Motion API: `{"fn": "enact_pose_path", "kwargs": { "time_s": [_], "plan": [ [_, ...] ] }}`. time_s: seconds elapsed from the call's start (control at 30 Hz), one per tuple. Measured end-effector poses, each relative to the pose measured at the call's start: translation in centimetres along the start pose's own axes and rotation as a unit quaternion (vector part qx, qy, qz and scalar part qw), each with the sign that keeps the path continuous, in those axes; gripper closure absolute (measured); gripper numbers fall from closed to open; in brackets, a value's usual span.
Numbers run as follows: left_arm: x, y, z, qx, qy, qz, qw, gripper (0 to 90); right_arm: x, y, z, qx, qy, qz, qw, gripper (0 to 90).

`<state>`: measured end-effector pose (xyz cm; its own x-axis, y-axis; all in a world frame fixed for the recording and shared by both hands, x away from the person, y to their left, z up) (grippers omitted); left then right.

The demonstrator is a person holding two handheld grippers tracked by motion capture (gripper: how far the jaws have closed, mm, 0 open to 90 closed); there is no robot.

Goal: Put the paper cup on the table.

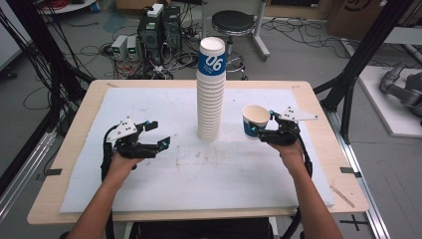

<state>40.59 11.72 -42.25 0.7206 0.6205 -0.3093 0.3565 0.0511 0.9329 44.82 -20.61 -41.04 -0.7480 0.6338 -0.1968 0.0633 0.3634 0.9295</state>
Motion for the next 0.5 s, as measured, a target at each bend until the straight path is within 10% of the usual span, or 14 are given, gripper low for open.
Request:
{"fn": "enact_pose_path", "kwargs": {
  "time_s": [0.5],
  "plan": [
    [0.7,-0.5,-0.1,0.006,0.011,-0.011,0.9999,19.2,-1.1,-6.1,0.9,0.090,-0.008,0.032,0.9954,23.6]
  ]
}}
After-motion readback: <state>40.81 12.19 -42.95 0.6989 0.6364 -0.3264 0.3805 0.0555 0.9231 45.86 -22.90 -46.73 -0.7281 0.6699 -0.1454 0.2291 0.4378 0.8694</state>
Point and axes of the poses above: each handheld gripper's, and its own axes: z roughly forward along the jaws, y roughly out of its top, x roughly to its left, the point moved 10 cm from there along z, roughly forward along the jaws, and after that the axes turned 14 degrees about -z, right-handed, at the moved point
